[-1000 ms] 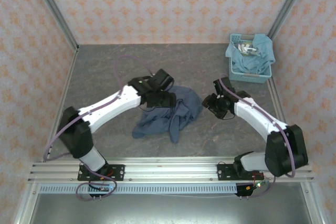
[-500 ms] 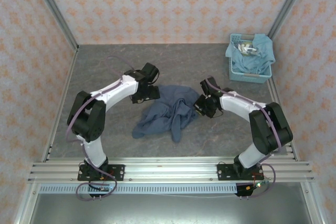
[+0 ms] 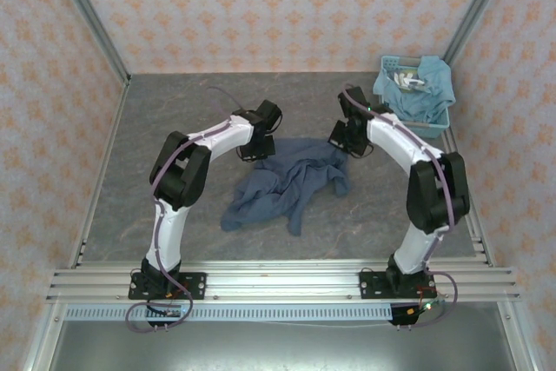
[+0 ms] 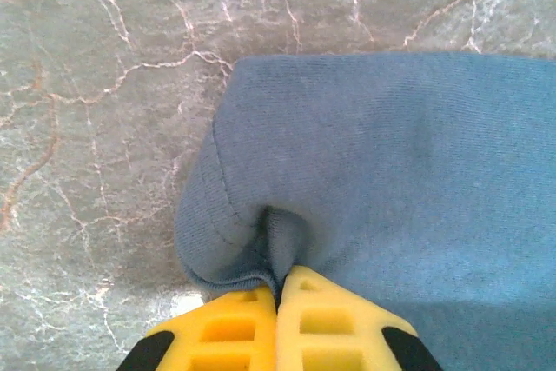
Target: Fold and stack the t-shirts
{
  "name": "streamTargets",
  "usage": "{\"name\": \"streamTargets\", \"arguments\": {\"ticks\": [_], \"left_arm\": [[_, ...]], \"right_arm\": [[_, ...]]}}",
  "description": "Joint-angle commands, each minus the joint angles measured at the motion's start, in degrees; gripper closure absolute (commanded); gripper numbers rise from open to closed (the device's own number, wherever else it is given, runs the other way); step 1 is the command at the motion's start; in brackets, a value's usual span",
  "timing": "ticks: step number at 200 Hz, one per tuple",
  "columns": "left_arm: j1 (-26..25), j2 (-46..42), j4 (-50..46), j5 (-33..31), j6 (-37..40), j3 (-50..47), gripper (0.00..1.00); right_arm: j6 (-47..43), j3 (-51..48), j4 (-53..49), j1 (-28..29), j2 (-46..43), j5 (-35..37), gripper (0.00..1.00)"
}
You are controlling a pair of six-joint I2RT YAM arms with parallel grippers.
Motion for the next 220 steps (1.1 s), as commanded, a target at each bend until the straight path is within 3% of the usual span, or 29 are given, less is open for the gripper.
{"name": "streamTargets", "arguments": {"ticks": [1,35,57,66,83,101,125,150,171,189,200,220], "left_arm": [[1.11,-5.55,-1.42,-4.98,0.0,-0.65,1.0],[6.77,-16.13,-1.26,-5.48,-1.4,-4.52,1.0],[11.86,-20.83,-1.11,-4.86,-1.51,-6.56,1.0],[13.93,-21.99,-1.17,-4.1,-1.39,-7.04,1.0],[17.48,-23.1,-1.13,-2.49,-1.04,-8.08,1.0],[20.34,-23.83,-0.72,-1.5,-0.44,-9.29,1.0],[22.69,-24.32,0.09,0.11,0.31,-10.06,1.0],[23.94,-24.01,-0.15,0.88,1.11,-9.28,1.0],[24.16,-24.21,-0.64,1.04,1.6,-8.6,1.0],[24.17,-24.86,-1.08,1.59,1.73,-8.62,1.0],[24.17,-25.72,-1.34,1.49,1.8,-8.94,1.0],[24.25,-27.82,-2.55,0.58,2.49,-9.58,1.0]], "right_arm": [[-6.31,10.75,-4.96,-2.22,5.87,5.2,1.0],[-9.85,31.28,-8.95,-2.67,18.35,5.09,0.99],[-8.42,39.5,-12.28,-2.67,21.86,4.46,0.67],[-7.02,39.36,-12.54,-2.61,21.09,4.03,0.58],[-3.62,33.08,-11.19,-1.83,16.57,2.99,0.5],[0.79,19.98,-7.31,0.84,8.61,1.14,0.47],[9.63,0.32,-0.32,8.23,-1.88,-3.39,0.44],[20.43,-14.26,8.83,17.78,-6.82,-6.48,0.41],[25.85,-19.4,15.08,21.22,-5.57,-7.33,0.41],[25.01,-18.79,16.11,21.03,-3.08,-5.42,0.47],[23.0,-16.7,14.17,20.46,-0.93,-4.0,0.58],[19.18,-13.16,8.15,17.82,2.54,-0.4,0.89]]}}
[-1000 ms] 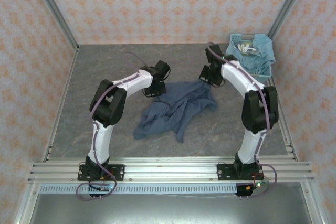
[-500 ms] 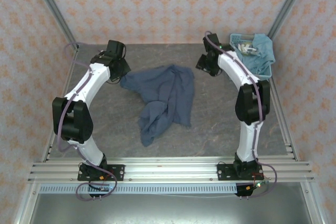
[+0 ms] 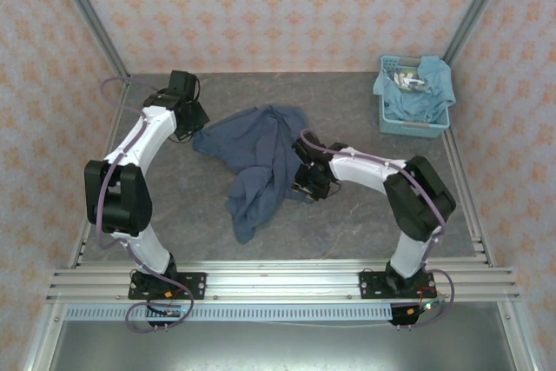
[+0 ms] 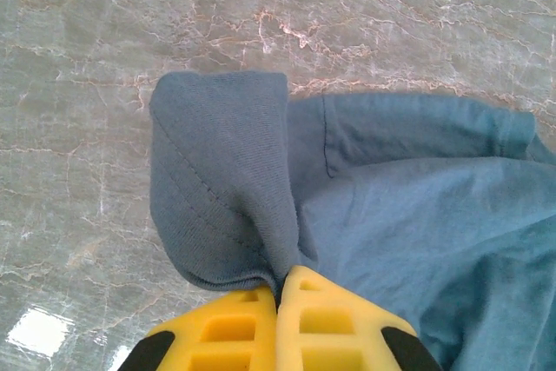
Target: Fold and stack the t-shirts
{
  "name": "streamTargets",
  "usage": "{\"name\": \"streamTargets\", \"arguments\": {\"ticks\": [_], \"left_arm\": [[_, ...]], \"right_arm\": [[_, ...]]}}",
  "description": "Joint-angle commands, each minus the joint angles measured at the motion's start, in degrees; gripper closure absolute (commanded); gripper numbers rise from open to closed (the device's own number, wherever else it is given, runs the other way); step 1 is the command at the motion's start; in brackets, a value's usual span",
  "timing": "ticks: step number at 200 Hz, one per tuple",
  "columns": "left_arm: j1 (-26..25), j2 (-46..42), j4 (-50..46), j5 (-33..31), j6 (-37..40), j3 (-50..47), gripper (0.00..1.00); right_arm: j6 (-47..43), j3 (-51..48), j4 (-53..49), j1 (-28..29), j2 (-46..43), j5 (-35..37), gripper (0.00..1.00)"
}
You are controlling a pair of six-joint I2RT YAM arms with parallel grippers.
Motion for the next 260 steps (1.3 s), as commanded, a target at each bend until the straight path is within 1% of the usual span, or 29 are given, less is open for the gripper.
{"name": "streamTargets", "arguments": {"ticks": [1,12,23,35,54,69,90,101,112,121,132,146,163,173,175,179,194,197,212,223,232,247,260], "left_arm": [[0.5,-3.59,-2.96,-0.77,1.98,0.33,1.0],[0.67,-4.99,-3.64,-1.09,2.47,-0.12,1.0],[0.85,-6.54,-4.39,-1.21,2.7,-0.88,1.0],[0.91,-8.42,-4.78,-0.7,2.64,-2.09,1.0],[0.94,-11.49,-4.24,2.44,1.13,-5.08,1.0],[0.85,-14.11,-3.08,5.85,-1.0,-8.39,1.0],[0.7,-17.45,-2.33,8.16,-3.09,-12.67,1.0],[0.69,-19.06,-2.66,8.03,-3.31,-14.28,1.0],[0.7,-20.46,-3.22,7.38,-3.19,-15.38,1.0],[0.71,-21.26,-4.14,6.62,-2.85,-15.99,1.0],[0.76,-22.12,-5.32,5.17,-2.38,-16.37,1.0],[0.8,-22.87,-6.19,3.41,-1.96,-16.73,1.0],[0.76,-22.7,-6.46,2.29,-1.76,-17.04,1.0],[0.75,-22.25,-6.53,1.76,-1.74,-16.95,1.0],[0.76,-22.1,-6.51,1.69,-1.74,-16.95,1.0],[0.74,-21.97,-6.44,1.48,-1.74,-16.87,1.0],[0.85,-21.22,-6.3,0.73,-1.65,-16.61,1.0],[0.85,-21.07,-6.29,0.57,-1.65,-16.54,1.0],[0.93,-20.29,-6.21,0.25,-1.32,-15.99,1.0],[0.92,-19.8,-6.0,0.35,-1.09,-15.58,1.0],[0.89,-19.53,-5.74,0.41,-0.88,-15.35,1.0],[0.92,-18.9,-5.67,0.59,-0.53,-14.89,1.0],[0.94,-18.39,-5.59,0.67,-0.25,-14.5,1.0]], "right_arm": [[-1.99,4.31,-2.93,-2.78,2.95,5.84,0.9],[-4.5,5.39,-5.08,-5.49,3.73,8.14,1.0],[-7.74,7.02,-6.56,-8.89,4.37,9.74,1.0],[-11.86,10.92,-8.7,-12.84,5.7,11.14,1.0],[-17.36,20.72,-12.98,-18.98,9.39,12.61,1.0],[-19.92,28.95,-14.62,-23.11,12.32,11.84,1.0],[-24.59,41.6,-16.02,-25.35,15.9,9.39,1.0],[-27.21,49.12,-19.7,-25.31,18.61,8.37,1.0],[-28.1,55.1,-24.01,-25.12,20.7,7.87,0.88],[-28.07,56.66,-25.72,-24.87,20.54,7.12,0.76],[-27.54,54.05,-25.65,-24.07,17.88,6.68,0.62],[-25.88,45.93,-24.14,-22.11,11.28,6.4,0.52],[-22.67,31.77,-20.81,-17.79,1.4,5.65,0.48],[-19.67,22.58,-18.17,-13.98,-4.61,4.9,0.47],[-18.7,19.98,-17.29,-12.45,-6.35,4.57,0.47],[-17.83,17.46,-16.39,-11.42,-7.9,4.16,0.46],[-12.2,6.73,-13.13,-3.76,-14.12,2.69,0.46],[-10.93,4.4,-12.47,-1.41,-15.23,2.52,0.46],[-7.27,-1.96,-9.65,4.88,-17.38,2.04,0.46],[-4.93,-5.74,-5.36,7.32,-17.43,-0.45,0.46],[-3.31,-7.61,-2.46,8.42,-16.43,-2.24,0.45],[-2.45,-8.18,0.53,9.62,-12.8,-3.29,0.47],[-1.88,-7.87,2.7,9.79,-9.46,-3.33,0.51]]}}
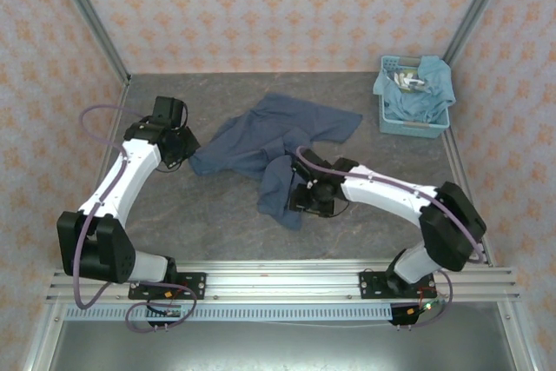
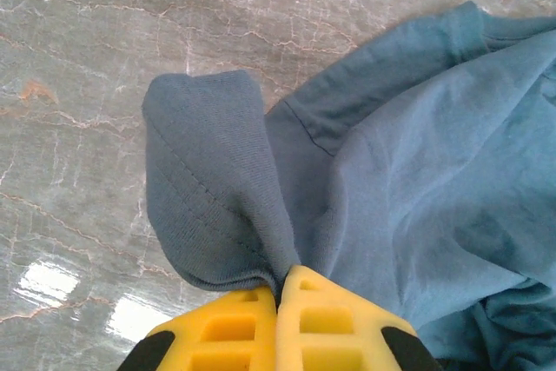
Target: Fold and stack the t-shirts
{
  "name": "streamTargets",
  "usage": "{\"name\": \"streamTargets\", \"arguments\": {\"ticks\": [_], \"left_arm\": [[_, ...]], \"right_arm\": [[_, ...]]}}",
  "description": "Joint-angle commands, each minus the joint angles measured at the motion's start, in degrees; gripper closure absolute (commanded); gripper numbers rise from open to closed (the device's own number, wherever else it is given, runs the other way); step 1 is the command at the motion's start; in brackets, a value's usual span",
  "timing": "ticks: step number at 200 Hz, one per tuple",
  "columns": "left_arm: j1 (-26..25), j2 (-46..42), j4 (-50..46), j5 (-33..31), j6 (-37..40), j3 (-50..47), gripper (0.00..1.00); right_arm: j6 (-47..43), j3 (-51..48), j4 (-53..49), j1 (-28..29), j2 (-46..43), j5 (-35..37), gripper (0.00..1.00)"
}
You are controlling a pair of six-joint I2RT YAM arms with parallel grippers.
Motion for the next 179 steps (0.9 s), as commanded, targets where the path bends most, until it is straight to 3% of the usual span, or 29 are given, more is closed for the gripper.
{"name": "streamTargets", "arguments": {"ticks": [1,18,42,66,99,145,156,179], "left_arm": [[0.63,0.79,-0.93,-1.73,1.5,1.97,1.0],[0.67,0.94,-0.86,-1.8,1.81,2.09,1.0],[0.76,0.85,-1.08,-2.56,2.37,2.16,1.0],[0.84,0.77,-1.37,-3.22,2.89,1.95,1.0],[0.8,0.72,-0.52,-2.75,2.18,-0.46,1.0],[0.68,0.08,1.76,-0.32,0.07,-5.34,1.0],[0.42,-0.02,2.13,0.21,-0.29,-6.33,1.0],[0.06,-0.37,2.52,0.28,-0.68,-8.2,1.0]], "right_arm": [[4.64,-0.13,9.09,0.39,5.17,-1.23,0.51],[4.87,1.25,9.88,0.3,7.91,1.57,0.61],[4.52,4.14,2.86,-1.01,8.1,9.63,1.0],[2.42,3.21,-6.76,-6.17,2.26,16.9,1.0],[-11.1,4.57,-15.43,-19.26,-4.82,19.94,1.0],[-27.46,14.91,-21.75,-33.86,2.69,23.54,1.0],[-28.38,16.83,-21.07,-35.78,5.14,23.66,0.95],[-27.3,21.5,-21.3,-37.79,9.92,24.27,0.74]]}}
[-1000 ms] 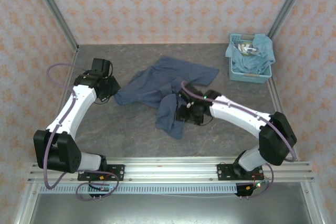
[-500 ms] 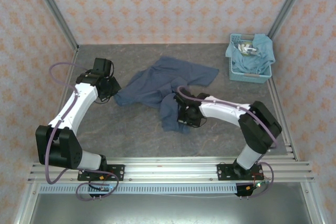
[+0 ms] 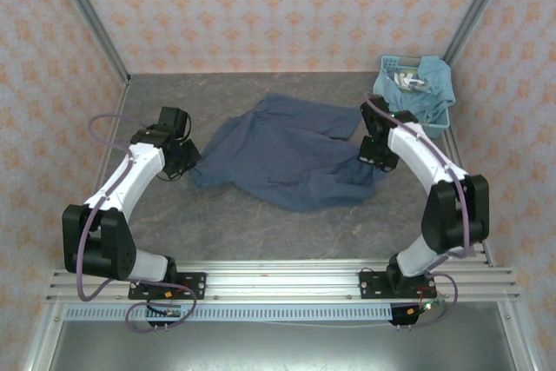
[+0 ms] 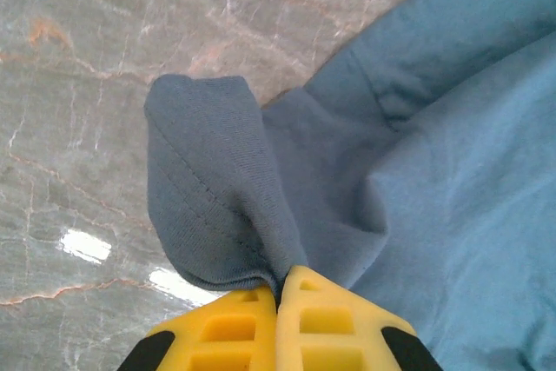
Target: Fold and stack the t-shirts
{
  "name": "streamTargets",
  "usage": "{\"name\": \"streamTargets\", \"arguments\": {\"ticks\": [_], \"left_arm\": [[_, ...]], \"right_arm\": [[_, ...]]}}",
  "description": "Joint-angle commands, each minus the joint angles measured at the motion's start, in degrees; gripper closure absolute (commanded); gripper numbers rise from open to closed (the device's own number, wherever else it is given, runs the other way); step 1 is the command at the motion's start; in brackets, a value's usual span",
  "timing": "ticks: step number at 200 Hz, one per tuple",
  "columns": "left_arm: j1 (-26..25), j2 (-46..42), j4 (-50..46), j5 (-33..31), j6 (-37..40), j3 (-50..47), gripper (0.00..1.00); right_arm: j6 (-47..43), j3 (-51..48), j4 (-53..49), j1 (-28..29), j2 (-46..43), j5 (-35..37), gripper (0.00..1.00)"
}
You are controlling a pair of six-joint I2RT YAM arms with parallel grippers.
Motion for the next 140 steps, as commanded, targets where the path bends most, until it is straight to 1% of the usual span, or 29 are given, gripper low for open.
{"name": "streamTargets", "arguments": {"ticks": [1,7,21,35,47,70,86,95,110,120,140], "left_arm": [[0.08,-1.21,1.39,0.28,-1.25,-1.64,1.0],[0.0,-1.29,1.38,0.25,-1.26,-1.91,1.0],[-0.09,-1.64,1.21,0.34,-1.26,-2.39,1.0],[-0.05,-2.01,0.98,0.17,-1.09,-2.61,1.0],[-0.09,-2.35,0.72,0.09,-0.84,-2.69,1.0],[-0.1,-2.96,0.64,0.17,-0.43,-2.83,1.0],[-0.1,-2.89,0.76,0.46,-0.22,-2.76,1.0],[-0.1,-2.8,0.76,0.68,-0.12,-2.58,1.0],[-0.1,-2.79,0.7,0.86,0.14,-2.27,1.0],[-0.09,-2.68,0.61,0.87,0.47,-1.98,1.0],[-0.1,-2.31,0.35,0.71,0.76,-1.22,1.0]], "right_arm": [[-3.36,4.23,-3.53,-1.38,4.26,3.34,0.73],[-2.48,4.9,-3.49,-1.41,4.54,3.79,0.67],[0.1,4.62,-2.54,-1.37,2.97,4.41,0.59],[3.14,2.1,-2.2,-1.37,-0.82,5.33,0.58],[5.91,-1.49,-2.32,-1.28,-6.24,5.23,0.58],[11.0,-12.22,-1.55,-0.8,-16.28,-1.3,0.59],[14.15,-19.85,-0.52,-0.66,-20.38,-6.71,0.59],[15.34,-23.77,2.02,-0.67,-22.0,-9.5,0.59],[18.17,-28.39,5.85,-0.67,-22.12,-13.61,0.54],[19.88,-30.47,8.45,-0.7,-20.5,-16.05,0.54],[22.3,-33.34,13.18,-0.72,-16.51,-16.86,0.55]]}}
